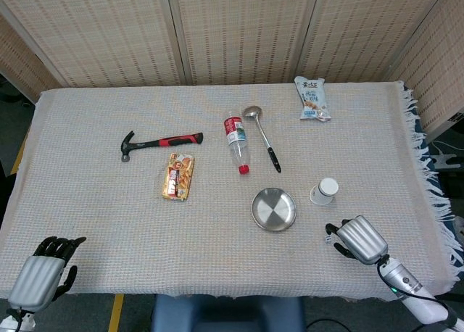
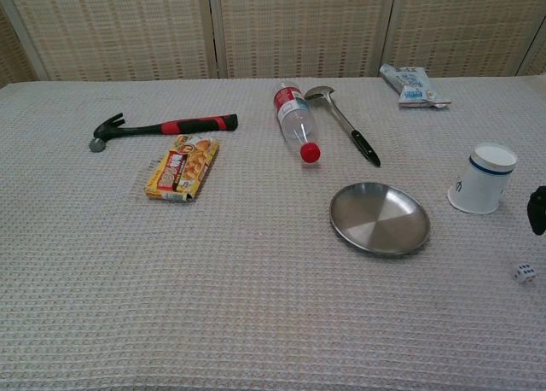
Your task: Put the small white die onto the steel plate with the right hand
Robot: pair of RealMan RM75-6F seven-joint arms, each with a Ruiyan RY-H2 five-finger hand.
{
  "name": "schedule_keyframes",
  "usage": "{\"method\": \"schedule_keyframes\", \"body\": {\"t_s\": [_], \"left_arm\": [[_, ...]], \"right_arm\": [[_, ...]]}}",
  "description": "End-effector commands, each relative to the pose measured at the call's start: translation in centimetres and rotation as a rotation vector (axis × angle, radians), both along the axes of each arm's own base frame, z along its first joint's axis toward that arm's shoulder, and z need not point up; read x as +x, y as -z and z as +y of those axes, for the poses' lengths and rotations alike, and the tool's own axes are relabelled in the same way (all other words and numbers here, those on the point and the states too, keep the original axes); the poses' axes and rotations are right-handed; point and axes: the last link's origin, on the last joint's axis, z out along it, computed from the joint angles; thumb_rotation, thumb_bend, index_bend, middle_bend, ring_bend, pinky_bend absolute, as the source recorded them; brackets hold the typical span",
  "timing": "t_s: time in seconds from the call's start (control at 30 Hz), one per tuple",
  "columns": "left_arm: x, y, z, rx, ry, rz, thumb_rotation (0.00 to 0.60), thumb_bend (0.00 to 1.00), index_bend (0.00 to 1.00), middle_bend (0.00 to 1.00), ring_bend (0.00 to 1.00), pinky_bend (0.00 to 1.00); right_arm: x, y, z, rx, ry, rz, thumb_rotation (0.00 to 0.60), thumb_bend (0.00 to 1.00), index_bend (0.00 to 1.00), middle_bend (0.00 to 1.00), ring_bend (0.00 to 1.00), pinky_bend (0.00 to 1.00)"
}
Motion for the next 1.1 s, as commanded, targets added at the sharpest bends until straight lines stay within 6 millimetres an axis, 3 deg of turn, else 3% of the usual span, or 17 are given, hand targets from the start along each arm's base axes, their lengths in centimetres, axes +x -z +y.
{"method": "schedule_keyframes", "body": {"t_s": [0.03,0.27,1.1], "left_arm": [[0.1,0.0,0.0,0.002,0.003,-0.002,0.600,0.52,0.19,0.27,0.21,0.19],[0.0,0.0,0.0,0.001,0.000,-0.002,0.600,0.52,0.19,0.27,0.21,0.19],[0.1,-0.1,0.0,0.001,0.005,-0.004,0.600,0.52,0.19,0.28,0.22,0.19]], "right_arm": [[-0.3,0.4,-0.2,0.021,0.028,0.034,0.600,0.22,0.39,0.87,0.70,0.94],[-0.6,1.0,-0.5,0.038,0.081,0.073,0.600,0.22,0.33,0.87,0.69,0.94],[-1.6,3.0,-1.6,0.106,0.123,0.111,0.600,0.22,0.40,0.87,0.69,0.94]]}}
